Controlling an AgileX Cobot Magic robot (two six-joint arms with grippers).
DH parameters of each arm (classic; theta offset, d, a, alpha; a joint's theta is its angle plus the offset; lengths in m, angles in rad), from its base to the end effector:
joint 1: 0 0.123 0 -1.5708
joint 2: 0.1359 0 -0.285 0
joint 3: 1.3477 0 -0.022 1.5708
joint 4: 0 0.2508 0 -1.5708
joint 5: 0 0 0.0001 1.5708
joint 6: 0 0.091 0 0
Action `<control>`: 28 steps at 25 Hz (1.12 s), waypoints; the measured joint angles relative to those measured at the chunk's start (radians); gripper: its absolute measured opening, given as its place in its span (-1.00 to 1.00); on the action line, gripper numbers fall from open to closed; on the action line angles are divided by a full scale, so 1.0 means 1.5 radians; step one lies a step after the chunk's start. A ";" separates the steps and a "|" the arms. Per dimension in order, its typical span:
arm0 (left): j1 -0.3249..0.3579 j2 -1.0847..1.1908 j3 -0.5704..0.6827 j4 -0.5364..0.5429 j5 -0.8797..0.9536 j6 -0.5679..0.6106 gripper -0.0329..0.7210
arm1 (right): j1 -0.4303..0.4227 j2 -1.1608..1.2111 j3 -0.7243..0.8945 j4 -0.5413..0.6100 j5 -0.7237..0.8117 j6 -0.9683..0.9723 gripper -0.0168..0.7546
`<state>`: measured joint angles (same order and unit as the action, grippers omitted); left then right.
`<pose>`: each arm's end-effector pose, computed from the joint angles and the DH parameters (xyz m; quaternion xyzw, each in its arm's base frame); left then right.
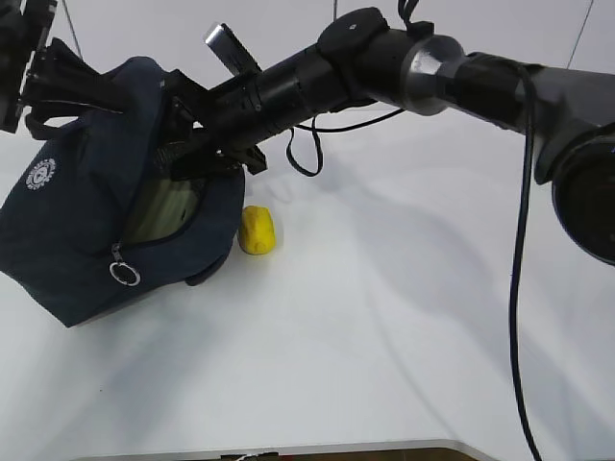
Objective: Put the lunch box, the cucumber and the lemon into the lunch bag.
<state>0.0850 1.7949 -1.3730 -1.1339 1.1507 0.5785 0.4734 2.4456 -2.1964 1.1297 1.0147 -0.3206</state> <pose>0.3730 -0.0438 0.2827 0.0139 0.8656 -0.4603 0.1967 0.4438 0.3059 0.2153 -0.1468 0.8366 0.5123 0.1266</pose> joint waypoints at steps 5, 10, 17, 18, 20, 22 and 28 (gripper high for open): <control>0.029 0.000 0.000 0.000 0.019 0.000 -0.95 | 0.000 0.000 -0.036 -0.057 0.039 -0.014 0.32; 0.069 0.000 0.000 0.008 0.032 0.000 -0.95 | 0.000 0.000 -0.097 -0.168 0.095 0.029 0.32; 0.101 0.000 0.000 0.062 0.033 -0.005 -0.95 | 0.000 0.000 -0.220 -0.271 0.143 0.100 0.32; 0.102 0.000 0.000 0.065 0.033 -0.007 -0.95 | 0.000 0.000 -0.239 -0.293 0.144 0.112 0.32; 0.104 0.000 0.000 0.070 0.033 -0.007 -0.95 | 0.000 -0.003 -0.262 -0.340 0.148 0.137 0.32; 0.104 0.000 0.000 0.073 0.032 -0.007 -0.95 | 0.001 -0.007 -0.268 -0.376 0.151 0.155 0.32; 0.105 0.000 0.000 0.089 0.030 -0.010 -0.95 | 0.042 -0.007 -0.271 -0.509 0.157 0.191 0.32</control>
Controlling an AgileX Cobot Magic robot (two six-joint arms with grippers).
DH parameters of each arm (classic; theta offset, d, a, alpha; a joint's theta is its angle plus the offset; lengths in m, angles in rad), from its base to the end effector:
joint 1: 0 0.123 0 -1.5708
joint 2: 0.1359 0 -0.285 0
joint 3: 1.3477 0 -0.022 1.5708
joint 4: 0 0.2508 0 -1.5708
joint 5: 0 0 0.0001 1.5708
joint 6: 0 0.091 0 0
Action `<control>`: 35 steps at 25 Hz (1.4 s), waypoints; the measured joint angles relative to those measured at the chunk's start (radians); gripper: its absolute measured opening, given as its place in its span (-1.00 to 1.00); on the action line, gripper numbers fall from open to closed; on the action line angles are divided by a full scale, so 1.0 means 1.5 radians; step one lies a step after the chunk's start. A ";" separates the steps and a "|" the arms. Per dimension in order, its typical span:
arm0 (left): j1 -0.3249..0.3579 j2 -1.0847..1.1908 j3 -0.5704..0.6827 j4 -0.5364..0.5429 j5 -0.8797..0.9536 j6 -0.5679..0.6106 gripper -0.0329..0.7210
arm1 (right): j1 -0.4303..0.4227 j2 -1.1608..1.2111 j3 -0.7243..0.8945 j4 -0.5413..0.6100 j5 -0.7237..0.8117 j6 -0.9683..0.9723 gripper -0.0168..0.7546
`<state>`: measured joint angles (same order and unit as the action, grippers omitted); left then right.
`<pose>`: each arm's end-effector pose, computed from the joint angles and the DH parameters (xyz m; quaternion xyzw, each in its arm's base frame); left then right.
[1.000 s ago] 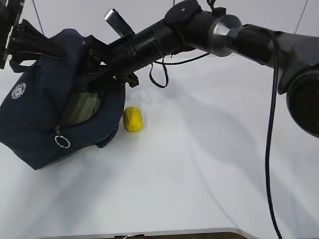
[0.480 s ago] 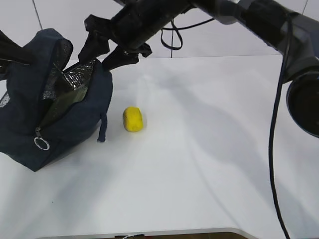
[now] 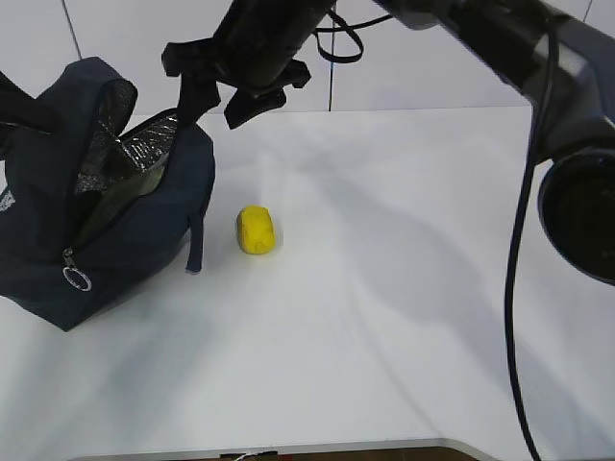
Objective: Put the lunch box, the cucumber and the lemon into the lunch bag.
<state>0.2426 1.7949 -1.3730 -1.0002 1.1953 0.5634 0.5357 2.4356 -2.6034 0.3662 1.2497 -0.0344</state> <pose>0.3675 0.0175 0.2740 -0.0245 0.8927 -0.4066 0.1928 0.4358 0.2946 0.2905 -0.2593 0.9064 0.2456 0.2255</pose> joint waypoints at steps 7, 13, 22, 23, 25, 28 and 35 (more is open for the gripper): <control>0.000 0.000 0.000 0.031 -0.008 -0.005 -0.95 | 0.039 -0.004 0.005 -0.108 0.001 0.016 0.32; 0.015 0.000 0.000 0.082 -0.026 -0.028 -0.95 | 0.039 -0.064 0.082 -0.150 0.003 0.023 0.32; 0.041 0.000 0.000 0.114 -0.032 -0.045 -0.95 | 0.039 -0.116 0.247 -0.169 0.003 0.019 0.32; 0.041 0.000 0.000 0.117 -0.032 -0.046 -0.95 | 0.039 -0.116 0.247 -0.169 0.001 0.019 0.32; 0.041 0.000 0.000 0.117 -0.032 -0.046 -0.95 | 0.039 -0.112 0.247 -0.169 0.000 0.019 0.32; 0.041 0.000 0.000 0.117 -0.030 -0.046 -0.95 | 0.039 -0.099 0.247 -0.177 -0.001 0.027 0.32; 0.041 0.000 0.000 0.117 -0.030 -0.047 -0.95 | 0.039 -0.087 0.247 -0.205 -0.046 0.092 0.34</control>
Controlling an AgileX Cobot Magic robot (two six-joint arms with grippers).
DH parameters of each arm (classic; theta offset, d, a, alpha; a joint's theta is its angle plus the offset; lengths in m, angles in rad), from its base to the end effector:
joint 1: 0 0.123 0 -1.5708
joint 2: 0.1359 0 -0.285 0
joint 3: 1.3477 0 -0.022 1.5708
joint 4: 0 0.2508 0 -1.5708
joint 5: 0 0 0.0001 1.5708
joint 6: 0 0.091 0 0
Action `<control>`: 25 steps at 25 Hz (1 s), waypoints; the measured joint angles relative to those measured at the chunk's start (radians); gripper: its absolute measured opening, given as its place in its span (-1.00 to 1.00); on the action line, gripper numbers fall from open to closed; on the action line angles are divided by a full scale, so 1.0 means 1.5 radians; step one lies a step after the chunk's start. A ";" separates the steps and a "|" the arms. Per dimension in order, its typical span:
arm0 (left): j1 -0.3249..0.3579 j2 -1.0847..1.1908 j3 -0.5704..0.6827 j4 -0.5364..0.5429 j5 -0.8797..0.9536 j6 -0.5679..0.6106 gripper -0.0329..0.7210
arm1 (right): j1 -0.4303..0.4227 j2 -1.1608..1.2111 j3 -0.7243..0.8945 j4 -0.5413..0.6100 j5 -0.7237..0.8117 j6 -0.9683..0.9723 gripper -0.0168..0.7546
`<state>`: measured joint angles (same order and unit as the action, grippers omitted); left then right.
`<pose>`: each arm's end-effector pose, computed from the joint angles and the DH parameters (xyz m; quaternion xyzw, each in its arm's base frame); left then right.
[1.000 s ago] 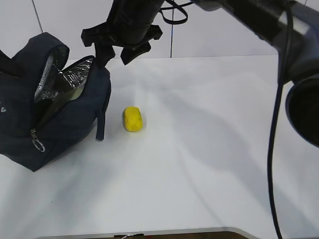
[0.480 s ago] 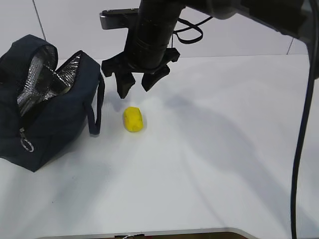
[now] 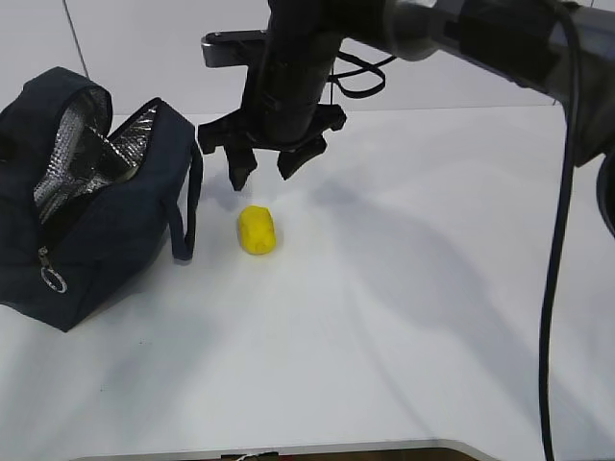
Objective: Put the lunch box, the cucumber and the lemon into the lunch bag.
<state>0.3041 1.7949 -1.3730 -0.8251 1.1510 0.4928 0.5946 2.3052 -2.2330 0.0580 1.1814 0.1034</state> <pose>0.3627 0.0498 0.2627 -0.0608 0.9251 -0.3284 0.1805 0.4148 0.2864 0.2489 -0.2329 0.9511 0.0954 0.1789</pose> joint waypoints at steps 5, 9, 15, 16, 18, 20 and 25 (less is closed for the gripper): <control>0.000 0.000 0.000 0.000 0.000 0.000 -0.95 | 0.000 0.000 0.000 -0.008 -0.042 0.012 0.45; 0.000 0.000 0.000 0.000 0.000 0.000 -0.95 | 0.000 0.000 0.000 -0.011 -0.060 0.013 0.46; 0.000 0.000 0.000 0.000 0.002 0.000 -0.95 | 0.000 0.027 0.000 -0.015 -0.062 0.015 0.46; 0.000 0.000 0.000 0.000 0.003 0.000 -0.95 | 0.000 0.035 0.000 -0.015 -0.062 0.016 0.46; 0.000 0.000 0.000 0.000 0.003 -0.001 -0.95 | 0.000 0.046 0.000 -0.015 -0.063 0.016 0.46; 0.000 0.000 0.000 0.000 0.004 -0.001 -0.95 | 0.000 0.057 0.000 -0.015 -0.065 0.017 0.46; 0.000 0.000 0.000 0.000 0.004 -0.001 -0.95 | 0.000 0.071 0.000 -0.016 -0.075 0.017 0.46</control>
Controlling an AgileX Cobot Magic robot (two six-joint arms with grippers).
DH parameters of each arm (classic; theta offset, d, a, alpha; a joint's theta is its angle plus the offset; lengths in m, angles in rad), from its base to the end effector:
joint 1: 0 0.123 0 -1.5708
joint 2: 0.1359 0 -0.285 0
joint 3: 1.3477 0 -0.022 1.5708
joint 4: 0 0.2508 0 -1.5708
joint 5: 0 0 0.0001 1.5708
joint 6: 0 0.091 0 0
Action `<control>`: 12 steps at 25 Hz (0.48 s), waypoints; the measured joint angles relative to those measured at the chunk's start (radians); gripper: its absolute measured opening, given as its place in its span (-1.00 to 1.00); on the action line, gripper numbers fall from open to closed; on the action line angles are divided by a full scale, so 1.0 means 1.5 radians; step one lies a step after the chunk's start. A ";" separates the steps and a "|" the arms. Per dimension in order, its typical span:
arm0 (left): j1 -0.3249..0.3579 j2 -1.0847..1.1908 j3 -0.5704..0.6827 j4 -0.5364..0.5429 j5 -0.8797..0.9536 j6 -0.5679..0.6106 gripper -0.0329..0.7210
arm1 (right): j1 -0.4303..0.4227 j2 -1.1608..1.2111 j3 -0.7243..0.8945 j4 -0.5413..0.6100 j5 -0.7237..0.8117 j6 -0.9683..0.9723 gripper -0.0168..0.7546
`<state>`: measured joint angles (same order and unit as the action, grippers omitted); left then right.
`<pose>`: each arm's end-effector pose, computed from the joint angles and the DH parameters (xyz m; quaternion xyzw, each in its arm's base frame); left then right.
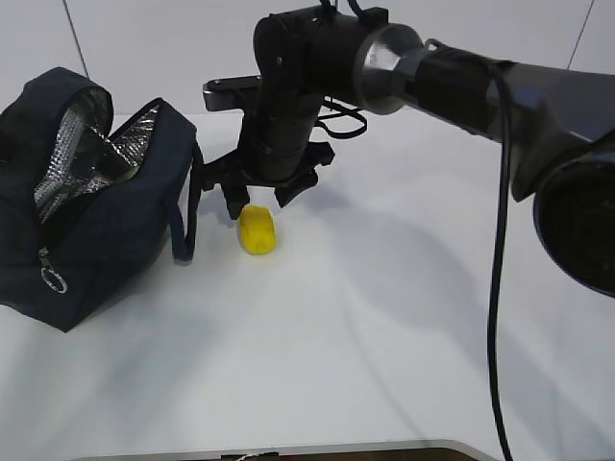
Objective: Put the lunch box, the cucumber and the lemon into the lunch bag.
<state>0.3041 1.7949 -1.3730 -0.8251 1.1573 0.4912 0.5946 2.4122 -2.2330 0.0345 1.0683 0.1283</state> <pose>0.3622 0.0495 0.2627 -0.0604 0.9251 -0.3301 0.1778 0.4327 0.2960 0.1978 -0.2212 0.9535 0.0875 0.1848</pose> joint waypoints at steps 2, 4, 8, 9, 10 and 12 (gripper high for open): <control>0.000 0.000 0.000 0.000 0.000 0.000 -0.95 | 0.000 0.007 0.000 0.000 -0.002 0.000 0.46; 0.000 0.000 0.000 0.000 0.000 0.000 -0.95 | 0.000 0.014 0.000 0.000 -0.003 0.000 0.46; 0.000 0.000 0.000 0.000 0.000 0.000 -0.95 | 0.000 0.024 0.001 0.000 -0.004 0.000 0.46; 0.000 0.000 0.000 0.000 0.000 0.000 -0.95 | 0.000 0.024 0.001 0.000 -0.005 0.000 0.46; 0.000 0.000 0.000 0.000 0.000 0.000 -0.95 | 0.000 0.024 0.001 0.000 -0.006 0.000 0.46; 0.000 0.000 0.000 0.000 0.000 0.000 -0.95 | 0.000 0.027 0.001 0.000 -0.009 0.000 0.46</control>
<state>0.3041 1.7949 -1.3730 -0.8251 1.1573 0.4912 0.5946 2.4520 -2.2322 0.0345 1.0542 0.1283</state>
